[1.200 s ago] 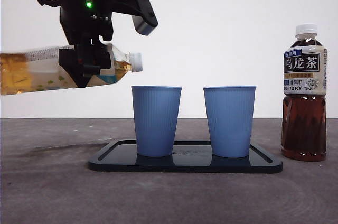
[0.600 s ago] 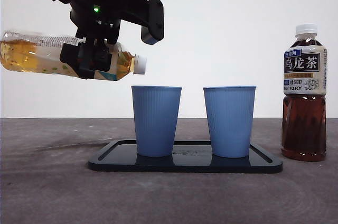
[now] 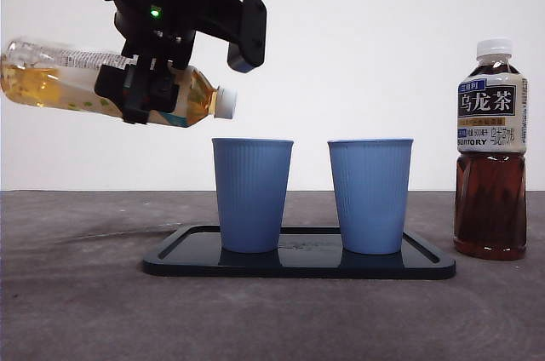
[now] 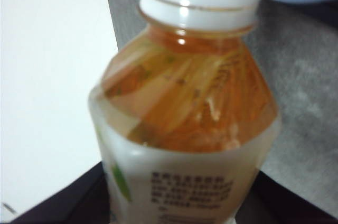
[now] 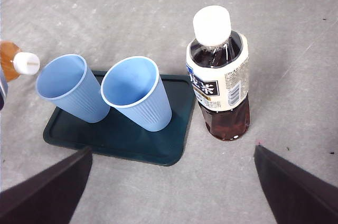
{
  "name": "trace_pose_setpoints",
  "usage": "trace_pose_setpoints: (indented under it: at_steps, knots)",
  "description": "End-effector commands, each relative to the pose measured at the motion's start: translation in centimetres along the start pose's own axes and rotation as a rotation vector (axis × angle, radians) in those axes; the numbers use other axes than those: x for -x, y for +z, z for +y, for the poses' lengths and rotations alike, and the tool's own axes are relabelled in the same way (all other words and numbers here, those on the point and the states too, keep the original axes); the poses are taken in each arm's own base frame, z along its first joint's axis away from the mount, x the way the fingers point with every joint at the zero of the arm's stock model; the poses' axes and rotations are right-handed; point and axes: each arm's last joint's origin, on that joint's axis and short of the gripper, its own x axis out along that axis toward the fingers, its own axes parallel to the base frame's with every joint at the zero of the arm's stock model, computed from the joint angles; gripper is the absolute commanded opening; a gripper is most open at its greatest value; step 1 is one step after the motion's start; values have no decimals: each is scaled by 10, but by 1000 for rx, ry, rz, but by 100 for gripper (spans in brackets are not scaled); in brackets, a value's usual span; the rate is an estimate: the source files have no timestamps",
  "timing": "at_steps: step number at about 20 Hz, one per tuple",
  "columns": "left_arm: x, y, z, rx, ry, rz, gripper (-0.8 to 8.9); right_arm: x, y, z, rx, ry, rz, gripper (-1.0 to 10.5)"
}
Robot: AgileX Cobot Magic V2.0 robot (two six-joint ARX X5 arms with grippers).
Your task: Pour the drink into the cup
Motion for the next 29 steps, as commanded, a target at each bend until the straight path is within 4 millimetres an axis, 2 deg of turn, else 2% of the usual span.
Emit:
trace_pose_setpoints:
  at_steps: [1, 4, 9, 12, 16, 19, 22, 26, 29]
  knots:
    - [6, 5, 4, 180, 33, 7, 184, 2, 3, 2, -1, 9, -6, 490]
    - [7, 3, 4, 289, 15, 0, 184, 2, 2, 2, 3, 5, 8, 490]
    - [22, -11, 17, 579, -173, -136, 183, 2, 0, 1, 25, 2, 21, 490]
    - [28, -28, 33, 779, -255, -190, 182, 2, 0, 1, 59, 4, 20, 490]
    - [24, -57, 46, 1028, -354, -257, 182, 2, 0, 3, 91, 50, 29, 490]
    - [15, -78, 38, 1133, -346, -317, 182, 3, 0, 5, 101, 121, 42, 490]
    - [0, -91, 20, 1250, -373, -425, 182, 3, -1, 5, 100, 131, 44, 490]
    - [-21, -93, -2, 1363, -353, -548, 182, 3, 0, 5, 94, 130, 45, 490]
    - [-33, -94, -10, 1434, -291, -608, 182, 2, 0, 5, 93, 128, 45, 490]
